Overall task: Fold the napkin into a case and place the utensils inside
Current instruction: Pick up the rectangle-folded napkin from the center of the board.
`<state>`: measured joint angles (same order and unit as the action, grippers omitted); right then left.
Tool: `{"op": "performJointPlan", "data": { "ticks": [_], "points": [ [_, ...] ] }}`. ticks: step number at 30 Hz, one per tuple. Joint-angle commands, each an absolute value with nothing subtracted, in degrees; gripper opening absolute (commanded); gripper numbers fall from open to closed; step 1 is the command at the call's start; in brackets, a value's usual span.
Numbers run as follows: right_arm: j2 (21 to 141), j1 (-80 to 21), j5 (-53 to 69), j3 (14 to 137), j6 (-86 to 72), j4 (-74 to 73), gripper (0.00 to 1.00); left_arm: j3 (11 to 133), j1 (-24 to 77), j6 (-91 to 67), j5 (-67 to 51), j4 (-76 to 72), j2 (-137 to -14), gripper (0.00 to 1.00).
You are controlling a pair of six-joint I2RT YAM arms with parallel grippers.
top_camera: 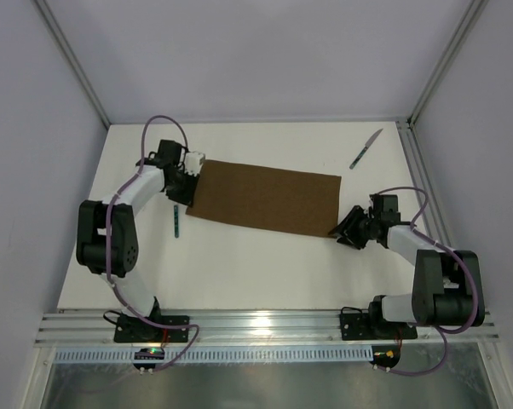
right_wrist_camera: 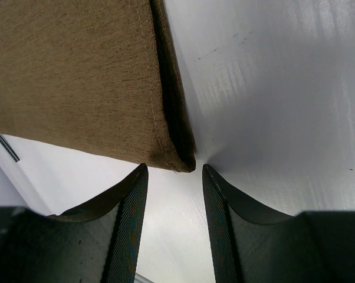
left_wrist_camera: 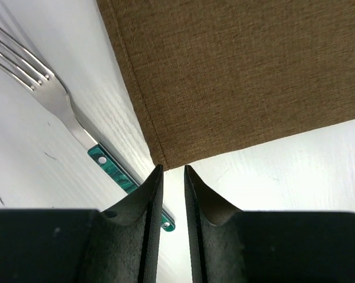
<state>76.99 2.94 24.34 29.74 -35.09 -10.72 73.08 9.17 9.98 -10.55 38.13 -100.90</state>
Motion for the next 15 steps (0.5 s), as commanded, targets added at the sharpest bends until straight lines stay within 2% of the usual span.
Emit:
{"op": "performJointPlan", "data": {
  "ticks": [1,5,8,9,13,15],
  "points": [
    [77.61,2.46,23.38,28.48,-35.77,-7.73,0.47,71.55,7.74,10.63,-10.72,38.24,-101.42,0.22],
    [79.88,2.46,22.76,28.21,-34.98,-7.30,0.44,70.84,7.65,10.55,-11.16,37.70,-101.78,0.23],
    [81.91,2.46,22.94,30.14,-34.28,-7.47,0.33,71.28,7.56,10.20,-11.69,37.88,-101.69,0.22],
    [82.18,2.46,22.68,31.02,-34.28,-8.08,0.23,71.45,7.56,10.02,-11.86,38.05,-101.43,0.23],
    [81.13,2.46,22.24,32.34,-33.93,-9.13,0.04,72.33,7.47,10.28,-13.35,39.63,-100.20,0.23],
    [80.25,2.64,21.80,33.74,-32.27,-11.85,0.04,72.77,7.47,10.46,-14.15,41.04,-99.67,0.23]
  ]
}}
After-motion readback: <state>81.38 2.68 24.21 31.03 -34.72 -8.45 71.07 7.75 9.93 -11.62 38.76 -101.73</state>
